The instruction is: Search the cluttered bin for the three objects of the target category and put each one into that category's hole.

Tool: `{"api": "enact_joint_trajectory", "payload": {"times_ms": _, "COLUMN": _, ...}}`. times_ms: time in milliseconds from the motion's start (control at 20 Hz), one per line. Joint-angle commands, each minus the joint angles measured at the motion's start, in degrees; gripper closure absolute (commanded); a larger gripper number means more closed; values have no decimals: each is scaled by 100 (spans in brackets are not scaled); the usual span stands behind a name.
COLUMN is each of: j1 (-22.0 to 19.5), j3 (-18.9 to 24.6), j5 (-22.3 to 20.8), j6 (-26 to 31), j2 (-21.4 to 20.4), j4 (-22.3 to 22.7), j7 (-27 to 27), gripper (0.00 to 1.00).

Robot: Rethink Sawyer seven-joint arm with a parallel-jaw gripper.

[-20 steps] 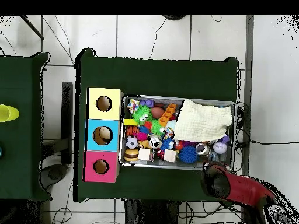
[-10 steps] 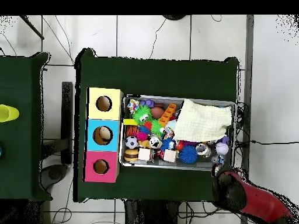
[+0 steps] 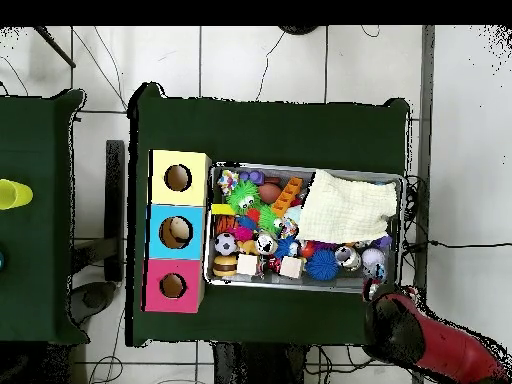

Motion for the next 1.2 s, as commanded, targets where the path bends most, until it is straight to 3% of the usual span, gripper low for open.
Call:
{"api": "enact_joint_trajectory", "payload": {"times_ms": 50, "j1": -145, "j3": 718, "j5": 61, "j6": 655, "j2": -285, "j4": 453, "j7": 247, "gripper": 100}}
{"api": "enact_joint_trajectory", "payload": {"times_ms": 450, "j1": -492, "j3": 1321, "j5": 406, "j6": 1162, "j2": -771, "j4": 814, "j7": 104, "gripper": 100}}
{"api": "enact_joint_trajectory", "payload": {"times_ms": 1200, "j1": -446, "j3": 1814, "j5": 1032, "j6": 1567, "j2": -1450, "j4": 1125, "j7": 262, "gripper": 100}}
